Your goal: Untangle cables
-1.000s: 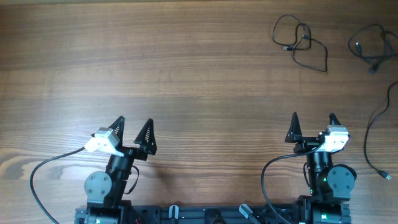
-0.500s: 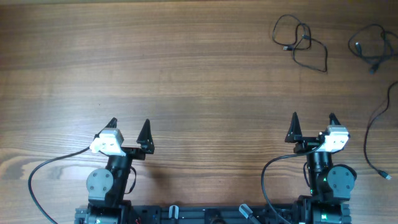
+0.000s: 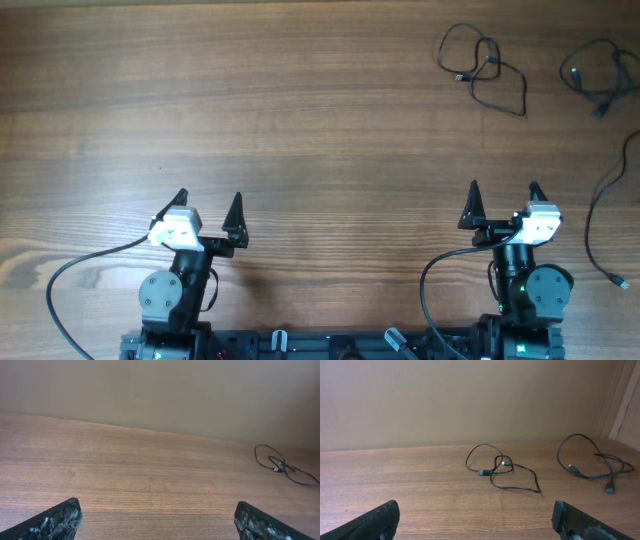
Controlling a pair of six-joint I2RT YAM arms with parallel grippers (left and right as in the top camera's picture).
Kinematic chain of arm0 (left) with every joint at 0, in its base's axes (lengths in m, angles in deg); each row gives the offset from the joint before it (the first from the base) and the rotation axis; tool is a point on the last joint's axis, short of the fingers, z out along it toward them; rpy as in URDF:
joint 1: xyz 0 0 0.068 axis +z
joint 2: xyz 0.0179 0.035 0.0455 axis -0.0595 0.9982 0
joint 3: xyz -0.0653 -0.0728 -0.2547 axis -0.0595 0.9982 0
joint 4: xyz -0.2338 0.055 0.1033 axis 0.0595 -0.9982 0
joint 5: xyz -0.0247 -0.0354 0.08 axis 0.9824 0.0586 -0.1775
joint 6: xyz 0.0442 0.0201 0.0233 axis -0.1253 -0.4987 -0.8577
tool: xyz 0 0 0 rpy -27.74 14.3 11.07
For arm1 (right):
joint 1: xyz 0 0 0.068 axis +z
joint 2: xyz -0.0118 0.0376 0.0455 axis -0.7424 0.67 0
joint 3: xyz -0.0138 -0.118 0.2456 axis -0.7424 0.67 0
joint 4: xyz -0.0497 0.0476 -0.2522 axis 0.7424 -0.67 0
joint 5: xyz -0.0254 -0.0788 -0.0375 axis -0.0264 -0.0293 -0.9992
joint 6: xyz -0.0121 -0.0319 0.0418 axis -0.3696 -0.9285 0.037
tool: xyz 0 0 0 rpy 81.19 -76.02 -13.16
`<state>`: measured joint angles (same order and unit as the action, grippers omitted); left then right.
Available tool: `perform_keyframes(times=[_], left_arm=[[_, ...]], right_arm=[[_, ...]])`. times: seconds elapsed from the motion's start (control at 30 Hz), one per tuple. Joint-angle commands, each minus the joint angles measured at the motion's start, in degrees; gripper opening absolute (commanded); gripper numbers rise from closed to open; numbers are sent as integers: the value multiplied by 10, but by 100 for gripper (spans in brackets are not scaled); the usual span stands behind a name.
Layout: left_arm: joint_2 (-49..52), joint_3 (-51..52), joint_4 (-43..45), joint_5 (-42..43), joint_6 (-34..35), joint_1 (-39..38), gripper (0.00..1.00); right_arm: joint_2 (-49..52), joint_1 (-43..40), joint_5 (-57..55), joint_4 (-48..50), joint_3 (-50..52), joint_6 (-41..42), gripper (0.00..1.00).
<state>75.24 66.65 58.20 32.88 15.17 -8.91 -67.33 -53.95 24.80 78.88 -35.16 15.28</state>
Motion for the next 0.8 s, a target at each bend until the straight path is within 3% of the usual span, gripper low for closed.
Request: perform_keyframes(times=[0.0,0.23,0.77], left_arm=[[-3,3,-1,9,-17,14,100],[-3,3,0,11,-2,52,100],[-2,3,0,11,-2,52,100]], right_arm=[[-9,3,-5,2,0,-7,100],[-9,3,-5,2,0,-7,100],[-9,3,-5,2,0,-7,99]])
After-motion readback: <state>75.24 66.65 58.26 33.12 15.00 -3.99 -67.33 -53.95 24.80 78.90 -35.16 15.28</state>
